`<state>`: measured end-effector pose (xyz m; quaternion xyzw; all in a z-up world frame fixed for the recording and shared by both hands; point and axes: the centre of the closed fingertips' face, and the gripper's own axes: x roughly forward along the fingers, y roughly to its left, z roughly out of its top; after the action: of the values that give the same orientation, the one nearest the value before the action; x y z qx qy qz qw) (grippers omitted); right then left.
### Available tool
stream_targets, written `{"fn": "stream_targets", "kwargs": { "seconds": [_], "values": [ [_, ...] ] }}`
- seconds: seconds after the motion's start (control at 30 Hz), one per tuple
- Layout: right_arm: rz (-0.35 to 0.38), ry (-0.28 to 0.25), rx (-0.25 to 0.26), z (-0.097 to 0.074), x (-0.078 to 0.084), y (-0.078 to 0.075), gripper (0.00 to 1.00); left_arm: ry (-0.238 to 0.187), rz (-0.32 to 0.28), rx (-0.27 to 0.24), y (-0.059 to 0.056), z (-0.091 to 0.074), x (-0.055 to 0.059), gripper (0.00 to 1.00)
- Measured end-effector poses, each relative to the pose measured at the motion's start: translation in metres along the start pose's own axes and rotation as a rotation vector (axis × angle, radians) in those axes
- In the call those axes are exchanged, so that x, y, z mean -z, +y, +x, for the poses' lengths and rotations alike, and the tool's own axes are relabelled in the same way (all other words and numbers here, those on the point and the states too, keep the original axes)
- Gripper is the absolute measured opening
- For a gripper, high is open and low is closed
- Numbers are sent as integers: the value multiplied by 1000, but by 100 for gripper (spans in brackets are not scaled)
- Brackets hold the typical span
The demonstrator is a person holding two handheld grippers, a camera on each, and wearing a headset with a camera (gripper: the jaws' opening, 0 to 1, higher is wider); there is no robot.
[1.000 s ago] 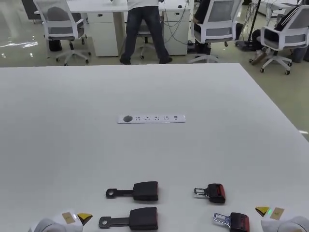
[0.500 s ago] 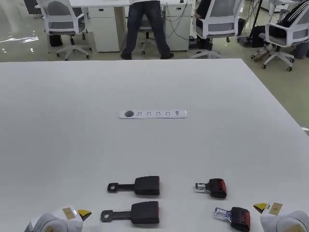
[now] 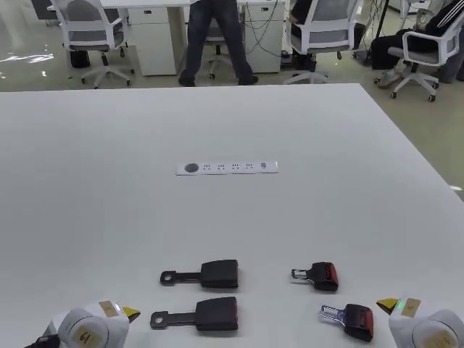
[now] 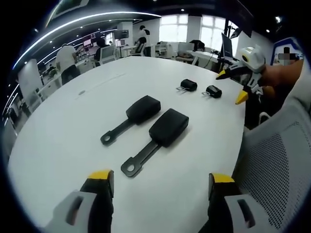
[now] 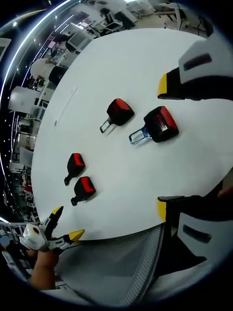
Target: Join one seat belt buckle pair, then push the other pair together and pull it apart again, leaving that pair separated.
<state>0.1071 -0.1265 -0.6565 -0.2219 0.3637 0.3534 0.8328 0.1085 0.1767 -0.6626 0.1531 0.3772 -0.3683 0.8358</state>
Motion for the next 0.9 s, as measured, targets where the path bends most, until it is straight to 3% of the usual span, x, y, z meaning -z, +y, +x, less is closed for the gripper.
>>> {"fn": "stream_targets", "kwargs": {
  "seconds": [0.23, 0.43, 0.77, 0.9],
  "values": [
    [-37, -7, -12, 2, -3, -1, 74, 3, 53, 13, -2, 8, -8, 77],
    [-69, -4, -19, 7, -4, -3, 71, 24, 164, 42, -8, 20, -14, 68],
    [-103, 25, -53, 19, 2, -9, 64, 51, 227, 63, -8, 32, -28, 63],
    [-118, 41, -57, 21, 5, -15, 63, 68, 239, 96, -7, 37, -31, 56]
  ]
}}
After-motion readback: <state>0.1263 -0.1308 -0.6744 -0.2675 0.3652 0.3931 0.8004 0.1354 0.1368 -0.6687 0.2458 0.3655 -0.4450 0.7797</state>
